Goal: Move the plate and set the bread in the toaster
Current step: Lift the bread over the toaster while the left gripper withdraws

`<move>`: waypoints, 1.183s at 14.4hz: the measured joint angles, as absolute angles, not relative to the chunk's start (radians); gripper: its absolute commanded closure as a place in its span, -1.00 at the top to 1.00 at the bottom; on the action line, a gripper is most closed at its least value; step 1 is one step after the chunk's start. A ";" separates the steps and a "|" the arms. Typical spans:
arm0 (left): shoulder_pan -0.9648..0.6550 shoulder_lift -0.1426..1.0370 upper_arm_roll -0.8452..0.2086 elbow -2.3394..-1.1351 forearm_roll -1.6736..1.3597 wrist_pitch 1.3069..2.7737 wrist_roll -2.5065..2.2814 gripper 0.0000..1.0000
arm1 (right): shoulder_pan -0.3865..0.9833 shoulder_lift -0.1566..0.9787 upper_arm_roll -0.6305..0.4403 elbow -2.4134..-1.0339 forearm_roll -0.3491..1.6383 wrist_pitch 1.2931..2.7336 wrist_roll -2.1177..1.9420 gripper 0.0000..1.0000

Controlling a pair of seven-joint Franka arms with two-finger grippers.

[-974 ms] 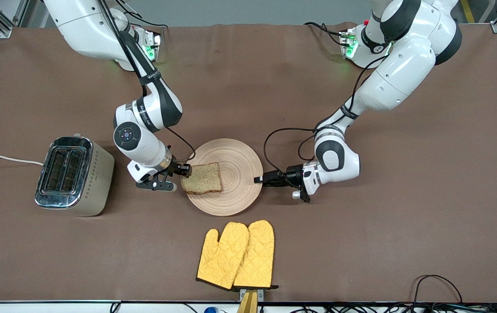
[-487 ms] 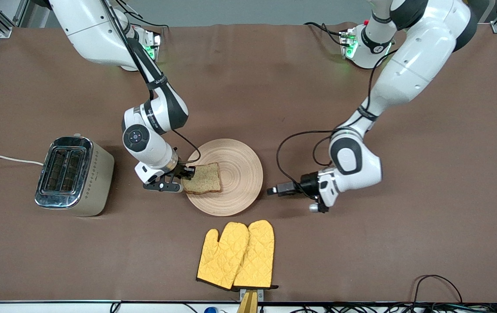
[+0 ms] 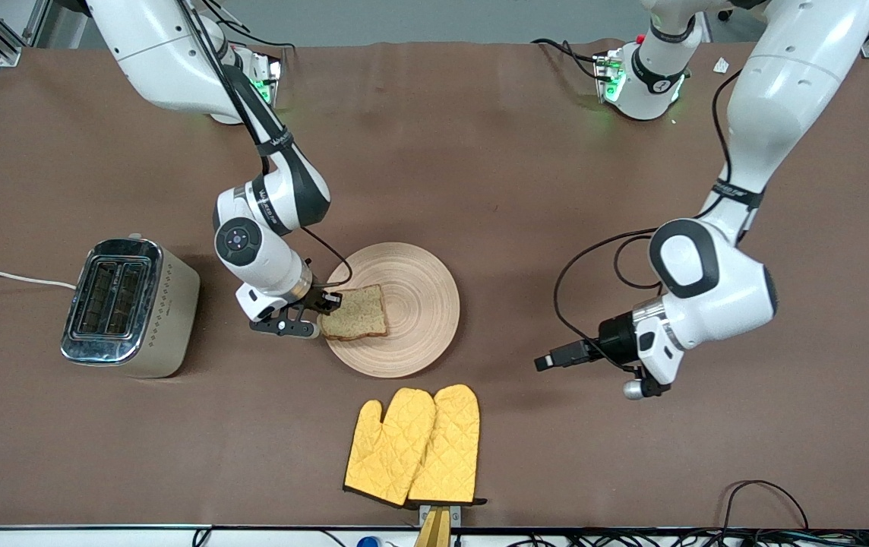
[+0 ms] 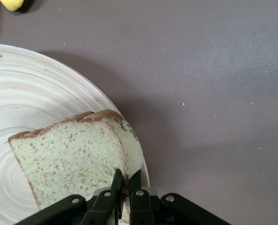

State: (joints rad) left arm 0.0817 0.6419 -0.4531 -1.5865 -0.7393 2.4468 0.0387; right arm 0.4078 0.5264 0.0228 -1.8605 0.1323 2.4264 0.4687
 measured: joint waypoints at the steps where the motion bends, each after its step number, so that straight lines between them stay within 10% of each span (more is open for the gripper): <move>1: 0.097 0.624 -0.452 -1.581 -0.693 2.416 0.011 1.00 | 0.408 0.525 0.021 -1.830 0.132 2.375 0.470 -0.99; 10: 0.187 0.474 -0.453 -1.404 -0.070 1.906 -0.262 1.00 | 0.408 0.421 0.008 -1.437 -0.243 1.623 0.532 -0.99; 17: 0.215 0.288 -0.451 -1.380 0.151 1.657 -0.260 1.00 | 0.403 0.433 0.002 -1.405 -0.638 1.441 0.541 -0.99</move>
State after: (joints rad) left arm 0.2152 0.2881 -0.4511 -1.3805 0.1507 1.6572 -0.2602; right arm 0.4035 0.4328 0.0020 -1.4052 -0.6383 1.4408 0.5411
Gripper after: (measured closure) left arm 0.000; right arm 0.912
